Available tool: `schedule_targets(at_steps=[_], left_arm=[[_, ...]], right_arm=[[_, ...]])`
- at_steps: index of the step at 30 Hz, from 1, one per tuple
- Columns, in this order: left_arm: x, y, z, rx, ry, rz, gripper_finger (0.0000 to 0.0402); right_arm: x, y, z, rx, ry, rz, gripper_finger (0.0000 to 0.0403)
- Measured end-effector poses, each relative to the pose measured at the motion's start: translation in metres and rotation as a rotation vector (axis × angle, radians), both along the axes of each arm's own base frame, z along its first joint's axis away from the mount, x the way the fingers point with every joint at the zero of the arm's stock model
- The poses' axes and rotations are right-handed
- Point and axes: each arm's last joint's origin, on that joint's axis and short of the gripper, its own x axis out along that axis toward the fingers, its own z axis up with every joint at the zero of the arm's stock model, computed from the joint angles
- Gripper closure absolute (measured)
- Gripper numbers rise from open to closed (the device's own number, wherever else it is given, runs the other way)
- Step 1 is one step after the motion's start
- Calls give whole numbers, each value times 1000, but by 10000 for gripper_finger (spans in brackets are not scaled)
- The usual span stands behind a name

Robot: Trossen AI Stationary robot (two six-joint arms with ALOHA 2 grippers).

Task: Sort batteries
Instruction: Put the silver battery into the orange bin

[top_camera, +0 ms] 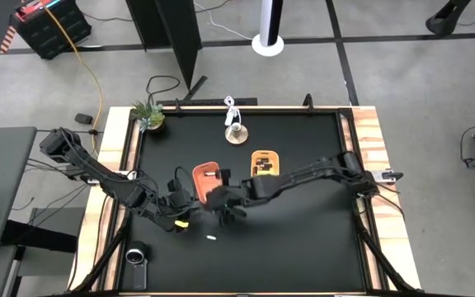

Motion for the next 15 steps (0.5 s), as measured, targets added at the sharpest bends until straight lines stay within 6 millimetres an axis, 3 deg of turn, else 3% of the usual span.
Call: schedule_targets(at_steps=[2, 6, 11, 15], left_arm=[[0, -2, -2, -25, 22, -30, 272], [2, -20, -18, 8, 72, -196, 272], [9, -60, -40, 8, 39, -447, 272], [11, -92, -47, 63, -15, -516, 268]], right_arm=[[0, -9, -1, 5, 22, -21, 396], [-4, -3, -4, 25, 64, -2, 390], [-6, 7, -4, 32, 62, 15, 362], [-7, 13, -5, 50, 66, 4, 353]])
